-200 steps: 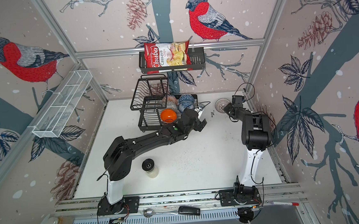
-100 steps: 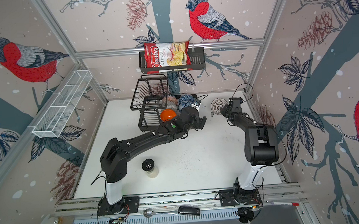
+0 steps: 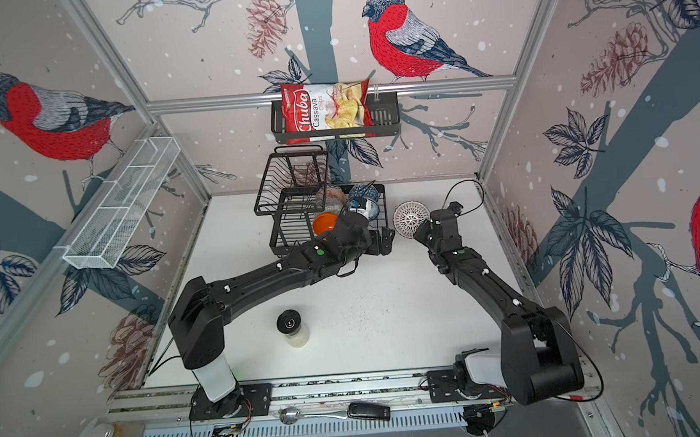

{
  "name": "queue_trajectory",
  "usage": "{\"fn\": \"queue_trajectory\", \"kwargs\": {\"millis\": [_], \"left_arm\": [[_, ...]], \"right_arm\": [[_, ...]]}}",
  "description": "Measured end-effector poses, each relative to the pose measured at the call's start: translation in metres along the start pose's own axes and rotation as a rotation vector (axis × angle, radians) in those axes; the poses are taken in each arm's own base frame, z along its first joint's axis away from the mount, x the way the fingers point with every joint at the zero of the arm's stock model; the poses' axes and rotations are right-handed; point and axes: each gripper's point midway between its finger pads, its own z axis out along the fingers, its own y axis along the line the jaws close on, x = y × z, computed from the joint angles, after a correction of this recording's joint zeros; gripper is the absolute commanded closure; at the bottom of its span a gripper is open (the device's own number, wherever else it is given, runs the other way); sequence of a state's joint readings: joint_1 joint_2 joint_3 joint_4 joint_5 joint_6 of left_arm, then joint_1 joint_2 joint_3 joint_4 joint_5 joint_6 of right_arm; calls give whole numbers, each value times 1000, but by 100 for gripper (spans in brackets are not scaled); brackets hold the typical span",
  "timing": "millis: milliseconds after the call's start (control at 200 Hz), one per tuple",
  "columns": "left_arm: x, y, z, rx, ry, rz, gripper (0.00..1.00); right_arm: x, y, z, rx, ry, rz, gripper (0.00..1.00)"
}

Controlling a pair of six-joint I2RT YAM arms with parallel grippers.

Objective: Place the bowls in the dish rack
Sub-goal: 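Grasp the rim of the white red-patterned bowl with the right gripper, then lift the white red-patterned bowl and carry it toward the rack with the right gripper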

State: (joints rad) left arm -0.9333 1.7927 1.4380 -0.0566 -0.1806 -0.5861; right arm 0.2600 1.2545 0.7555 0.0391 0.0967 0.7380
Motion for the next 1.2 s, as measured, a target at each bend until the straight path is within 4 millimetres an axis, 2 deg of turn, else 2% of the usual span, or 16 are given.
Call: {"fn": "queue_trajectory", "kwargs": {"millis": [140, 260, 455, 555, 690, 890, 980, 1111, 1201], "left_arm": [[4, -2, 0, 36, -7, -61, 4], [12, -5, 1, 61, -1, -113, 8], [13, -9, -1, 83, -41, -176, 21], [15, -7, 0, 85, -52, -197, 35], [8, -10, -1, 92, -88, -206, 36], [1, -11, 1, 91, -127, -211, 44], [1, -13, 6, 96, -131, -211, 57], [3, -14, 10, 100, -131, -214, 64], [1, -15, 9, 108, -141, -217, 65]], "right_arm": [[9, 15, -25, -54, -27, -3, 99], [13, 27, -37, -86, -42, -15, 99], [15, 37, -49, -111, -56, -14, 99], [17, 37, -52, -115, -60, -17, 99], [19, 37, -53, -114, -56, -21, 99], [23, 39, -54, -115, -50, -27, 99], [26, 41, -56, -115, -50, -27, 98], [28, 44, -60, -114, -68, -16, 98], [32, 43, -62, -106, -75, -8, 98]]}}
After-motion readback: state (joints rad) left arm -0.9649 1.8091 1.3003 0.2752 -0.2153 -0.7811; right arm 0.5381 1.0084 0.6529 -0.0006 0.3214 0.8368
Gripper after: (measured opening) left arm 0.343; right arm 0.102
